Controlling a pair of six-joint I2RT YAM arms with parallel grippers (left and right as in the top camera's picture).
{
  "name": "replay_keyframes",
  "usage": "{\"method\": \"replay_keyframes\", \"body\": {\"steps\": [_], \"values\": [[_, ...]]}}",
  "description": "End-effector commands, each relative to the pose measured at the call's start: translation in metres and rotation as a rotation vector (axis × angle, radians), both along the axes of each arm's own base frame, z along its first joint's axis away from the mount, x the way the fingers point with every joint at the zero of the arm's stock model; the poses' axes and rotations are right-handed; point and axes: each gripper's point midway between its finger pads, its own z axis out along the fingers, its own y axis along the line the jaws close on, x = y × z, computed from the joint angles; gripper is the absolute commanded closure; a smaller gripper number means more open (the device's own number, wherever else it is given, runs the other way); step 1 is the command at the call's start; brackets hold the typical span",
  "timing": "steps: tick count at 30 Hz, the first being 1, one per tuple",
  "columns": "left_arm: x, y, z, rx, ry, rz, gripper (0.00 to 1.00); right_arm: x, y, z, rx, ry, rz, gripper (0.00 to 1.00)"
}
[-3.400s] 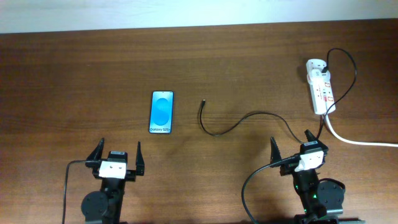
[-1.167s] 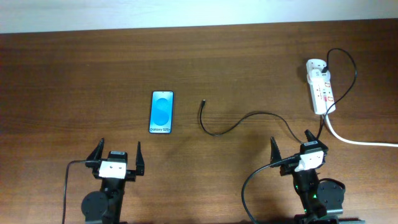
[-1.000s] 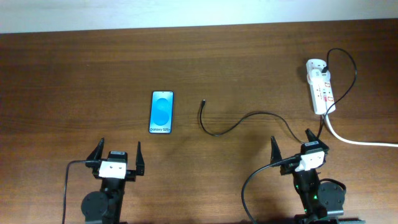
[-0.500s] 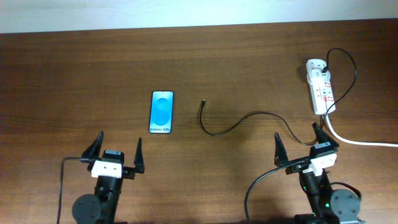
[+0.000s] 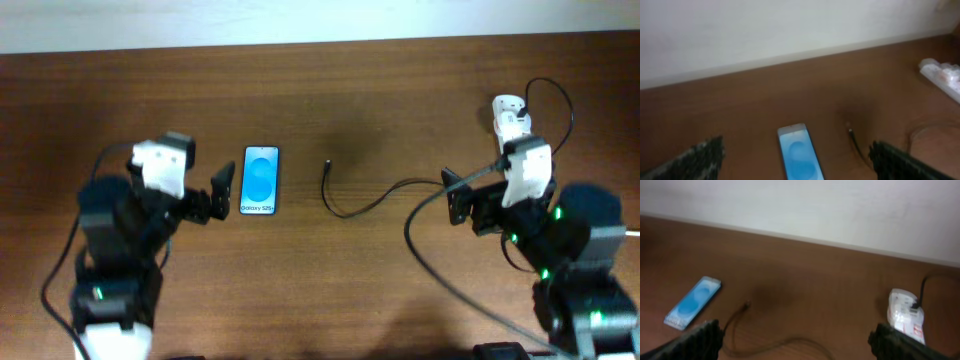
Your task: Plug charger to phone and switch on socket
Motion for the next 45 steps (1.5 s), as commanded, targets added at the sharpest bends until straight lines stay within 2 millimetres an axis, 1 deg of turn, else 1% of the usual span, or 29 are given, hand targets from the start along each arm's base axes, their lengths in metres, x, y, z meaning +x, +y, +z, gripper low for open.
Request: {"method": "replay_keyframes", "body": {"steps": [1, 4, 7, 9, 12, 14, 17, 19, 21, 22, 23, 24, 26, 28, 31, 34, 36, 39, 42, 45], "values": [[0.031, -0.010, 0.006, -0.044, 0.148, -0.060, 0.01, 0.011, 0.004, 0.015, 0.012, 0.068, 0.012, 0.02], [0.053, -0.009, -0.002, -0.047, 0.278, -0.061, 0.01, 0.021, 0.005, 0.011, 0.011, 0.185, 0.015, 0.02], [0.066, -0.011, -0.015, -0.048, 0.401, -0.066, 0.01, 0.028, 0.006, 0.001, 0.009, 0.303, 0.016, 0.02], [0.072, -0.016, -0.027, -0.017, 0.476, -0.105, 0.01, 0.034, 0.006, -0.010, 0.007, 0.400, 0.015, 0.02], [0.084, -0.019, -0.057, -0.007, 0.559, -0.125, 0.01, 0.047, 0.014, -0.032, 0.033, 0.501, 0.051, 0.02], [0.087, -0.020, -0.073, -0.010, 0.603, -0.126, 0.01, 0.055, 0.014, -0.048, 0.033, 0.552, 0.049, 0.02], [0.089, -0.022, -0.084, -0.025, 0.633, -0.138, 0.01, 0.059, 0.034, -0.067, 0.153, 0.653, 0.101, 0.02], [0.089, -0.023, -0.093, -0.020, 0.660, -0.132, 0.01, 0.062, 0.038, -0.078, 0.175, 0.694, 0.121, 0.02], [0.089, -0.018, -0.109, -0.002, 0.734, -0.016, 0.00, 0.065, 0.039, -0.088, 0.178, 0.725, 0.120, 0.02], [0.088, -0.018, -0.121, 0.018, 0.779, 0.060, 0.00, 0.065, 0.039, -0.092, 0.179, 0.740, 0.119, 0.02], [0.088, -0.020, -0.127, 0.030, 0.802, 0.093, 0.00, 0.065, 0.039, -0.094, 0.180, 0.751, 0.118, 0.02], [0.087, -0.025, -0.135, 0.037, 0.826, 0.112, 0.01, 0.064, 0.039, -0.096, 0.180, 0.760, 0.117, 0.02], [0.084, -0.042, -0.150, 0.057, 0.873, 0.092, 0.06, 0.061, 0.039, -0.098, 0.180, 0.775, 0.116, 0.02], [0.084, -0.044, -0.161, 0.110, 0.920, 0.134, 0.05, 0.060, 0.039, -0.099, 0.180, 0.779, 0.115, 0.02], [0.087, -0.048, -0.175, 0.173, 0.985, 0.182, 0.02, 0.060, 0.039, -0.099, 0.180, 0.780, 0.115, 0.02], [0.086, -0.053, -0.196, 0.193, 1.054, 0.184, 0.00, 0.060, 0.039, -0.099, 0.180, 0.780, 0.115, 0.02], [0.084, -0.055, -0.213, 0.200, 1.094, 0.193, 0.01, 0.060, 0.039, -0.099, 0.180, 0.780, 0.115, 0.02], [0.085, -0.056, -0.231, 0.211, 1.121, 0.193, 0.01, 0.060, 0.039, -0.099, 0.180, 0.782, 0.115, 0.02], [0.089, -0.055, -0.242, 0.244, 1.113, 0.157, 0.01, 0.060, 0.039, -0.099, 0.180, 0.782, 0.115, 0.02], [0.092, -0.056, -0.246, 0.244, 1.105, 0.152, 0.01, 0.060, 0.039, -0.099, 0.180, 0.782, 0.115, 0.02]]}}
